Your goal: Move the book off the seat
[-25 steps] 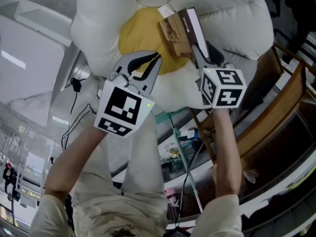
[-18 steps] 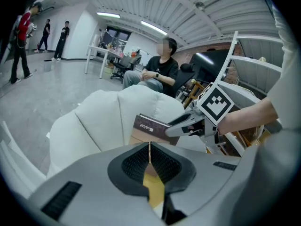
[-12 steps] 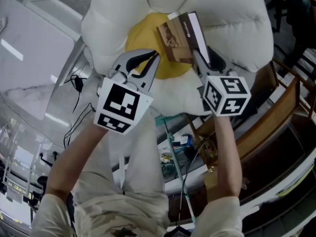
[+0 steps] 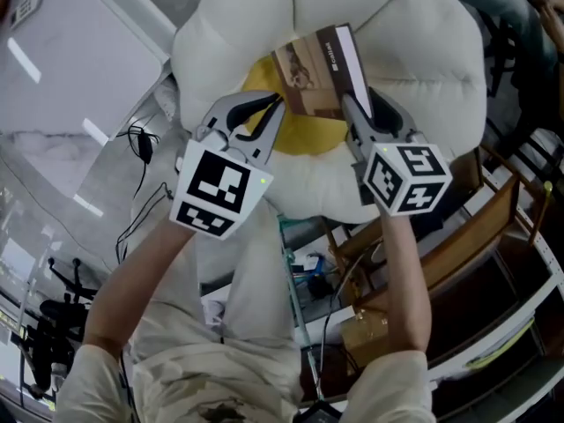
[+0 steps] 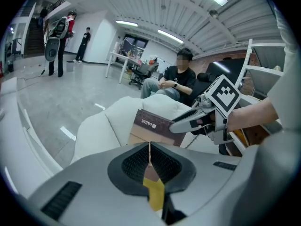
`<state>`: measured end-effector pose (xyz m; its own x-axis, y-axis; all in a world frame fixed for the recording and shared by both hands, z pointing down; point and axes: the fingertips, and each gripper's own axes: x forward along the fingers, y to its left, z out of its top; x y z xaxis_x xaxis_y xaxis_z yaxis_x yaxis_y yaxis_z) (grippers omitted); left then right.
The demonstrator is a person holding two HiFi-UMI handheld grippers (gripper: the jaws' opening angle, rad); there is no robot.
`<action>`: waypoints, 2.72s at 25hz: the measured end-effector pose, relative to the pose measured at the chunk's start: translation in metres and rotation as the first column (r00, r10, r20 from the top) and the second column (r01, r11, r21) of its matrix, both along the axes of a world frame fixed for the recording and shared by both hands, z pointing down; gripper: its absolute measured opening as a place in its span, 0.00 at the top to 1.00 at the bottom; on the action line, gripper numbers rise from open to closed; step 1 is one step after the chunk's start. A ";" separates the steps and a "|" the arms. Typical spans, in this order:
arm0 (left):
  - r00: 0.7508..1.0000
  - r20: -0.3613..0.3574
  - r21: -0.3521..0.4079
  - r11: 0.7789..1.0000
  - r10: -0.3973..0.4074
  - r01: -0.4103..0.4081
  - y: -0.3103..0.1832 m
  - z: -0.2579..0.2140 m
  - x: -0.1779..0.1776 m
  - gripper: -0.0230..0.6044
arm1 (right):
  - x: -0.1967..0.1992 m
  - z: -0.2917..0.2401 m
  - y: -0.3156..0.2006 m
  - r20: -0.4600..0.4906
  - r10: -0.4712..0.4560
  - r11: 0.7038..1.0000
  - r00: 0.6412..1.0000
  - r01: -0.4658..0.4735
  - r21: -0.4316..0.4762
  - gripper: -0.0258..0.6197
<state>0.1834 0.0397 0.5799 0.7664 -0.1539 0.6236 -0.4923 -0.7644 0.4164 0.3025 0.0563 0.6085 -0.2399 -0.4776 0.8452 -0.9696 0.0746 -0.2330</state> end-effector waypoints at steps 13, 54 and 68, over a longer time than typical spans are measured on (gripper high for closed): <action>0.993 0.018 0.036 0.992 -0.119 0.118 -0.015 -0.015 -0.031 0.94 | -0.037 -0.016 -0.038 0.051 -0.075 0.997 0.996 0.074 0.020 0.73; 0.965 0.014 0.033 0.965 -0.262 0.261 -0.076 -0.068 -0.151 0.94 | -0.178 -0.105 -0.122 0.303 -0.020 0.999 0.953 0.008 0.041 0.73; 0.930 0.029 0.002 0.931 -0.365 0.365 -0.073 -0.066 -0.214 0.94 | -0.248 -0.121 -0.128 0.396 -0.066 0.998 0.916 0.057 0.034 0.73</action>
<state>-0.0307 -0.0332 0.5140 0.6395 -0.4174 0.6457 -0.7489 -0.5280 0.4004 0.0543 -0.0714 0.4874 -0.5824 -0.4677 0.6648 -0.7915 0.1401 -0.5949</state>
